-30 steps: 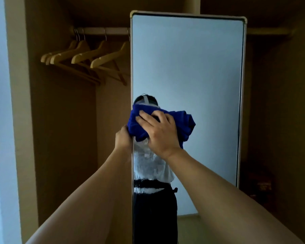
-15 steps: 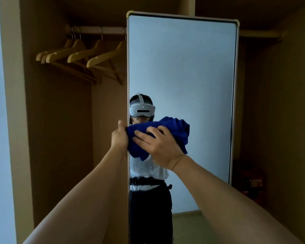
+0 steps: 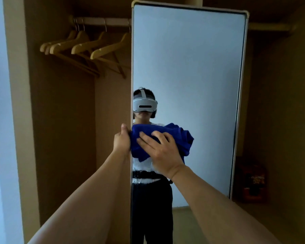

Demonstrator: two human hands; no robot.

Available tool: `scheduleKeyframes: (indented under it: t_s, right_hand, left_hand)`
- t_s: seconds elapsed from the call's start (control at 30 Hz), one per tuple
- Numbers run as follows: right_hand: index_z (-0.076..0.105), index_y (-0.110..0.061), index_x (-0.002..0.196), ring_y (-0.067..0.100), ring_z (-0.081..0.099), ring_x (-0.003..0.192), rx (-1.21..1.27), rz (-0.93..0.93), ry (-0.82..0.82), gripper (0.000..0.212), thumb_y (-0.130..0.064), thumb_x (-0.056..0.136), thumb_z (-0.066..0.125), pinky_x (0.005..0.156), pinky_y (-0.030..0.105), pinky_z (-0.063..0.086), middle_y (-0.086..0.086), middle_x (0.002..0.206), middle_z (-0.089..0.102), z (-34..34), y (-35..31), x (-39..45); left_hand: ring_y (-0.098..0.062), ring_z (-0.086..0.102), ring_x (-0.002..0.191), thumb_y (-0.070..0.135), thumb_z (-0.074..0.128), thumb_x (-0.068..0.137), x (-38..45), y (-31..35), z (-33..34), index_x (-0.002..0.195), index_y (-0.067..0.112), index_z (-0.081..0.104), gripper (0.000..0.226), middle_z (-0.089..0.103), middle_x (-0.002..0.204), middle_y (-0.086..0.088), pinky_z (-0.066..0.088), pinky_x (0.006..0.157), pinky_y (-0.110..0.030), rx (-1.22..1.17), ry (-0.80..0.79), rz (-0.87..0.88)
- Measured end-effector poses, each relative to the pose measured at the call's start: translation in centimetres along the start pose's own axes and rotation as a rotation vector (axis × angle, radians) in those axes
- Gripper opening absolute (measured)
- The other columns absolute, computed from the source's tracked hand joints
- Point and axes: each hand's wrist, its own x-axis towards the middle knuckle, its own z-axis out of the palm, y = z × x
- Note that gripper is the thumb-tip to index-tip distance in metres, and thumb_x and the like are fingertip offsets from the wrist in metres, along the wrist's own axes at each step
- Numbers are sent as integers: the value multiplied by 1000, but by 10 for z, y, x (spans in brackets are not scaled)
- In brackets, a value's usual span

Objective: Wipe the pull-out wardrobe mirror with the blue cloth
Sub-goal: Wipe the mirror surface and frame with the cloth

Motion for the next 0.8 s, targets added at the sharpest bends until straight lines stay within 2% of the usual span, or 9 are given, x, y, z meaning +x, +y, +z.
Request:
scheduleKeyframes:
  t_s: [0.07,0.13,0.2,0.37,0.47,0.57,0.67,0.73,0.8]
  right_hand:
    - [64,-20,122,26,60,101,8,-56,-36,47,-9,78,50,86,38,49,-3,129,60,3,-3,-15]
    - [62,-20,123,26,59,103,6,-104,-85,47,-10,79,51,87,38,48,-2,131,59,5,-5,-28]
    - [60,-21,126,26,57,105,-14,-144,-125,46,-15,80,57,89,38,48,-2,133,57,6,-4,-37]
    - [54,-20,131,24,55,106,-108,-290,-144,48,-14,85,60,87,39,47,0,134,55,-5,16,-27]
    - [57,-21,129,25,59,103,-158,-202,-59,48,-7,83,55,84,39,50,0,131,59,-16,38,-6]
    - [59,-18,128,26,60,101,-162,-60,3,53,-7,76,67,84,39,49,1,130,59,-27,60,13]
    - [60,-15,127,27,61,98,-131,50,39,56,-11,73,75,84,39,49,2,129,60,-26,62,12]
    - [62,-14,125,28,62,97,-107,107,70,54,-9,72,72,83,40,50,2,128,61,-18,52,-1]
    - [63,-15,123,29,61,96,-88,96,77,48,-5,76,61,82,41,51,3,128,61,-9,41,-22]
  left_hand:
    - [-24,61,77,50,28,98,-1,0,2,80,13,60,52,65,82,-10,50,75,-36,11,17,-4]
    - [-21,59,72,51,28,97,-1,-1,3,79,14,59,52,64,79,-8,46,64,-33,5,27,-1]
    - [-19,59,72,52,27,97,-4,-1,3,78,18,58,50,63,79,-6,44,59,-30,15,33,16]
    - [-22,57,77,56,27,96,-8,0,4,76,17,56,52,61,81,-8,49,78,-38,41,46,25]
    - [-26,58,82,56,28,96,-7,0,5,76,16,55,52,61,84,-11,48,82,-40,55,47,25]
    - [-26,52,77,54,29,96,-7,-1,5,70,12,49,53,54,77,-12,43,71,-36,89,52,66]
    - [-24,46,74,51,32,97,-8,-3,6,73,12,49,49,48,75,-12,38,65,-33,91,50,93]
    - [-23,47,74,49,34,97,-9,-2,7,68,14,47,47,48,71,-8,39,67,-33,81,68,83]
    - [-23,51,75,48,35,97,-8,-1,8,65,17,46,46,50,70,-3,42,72,-34,81,87,70]
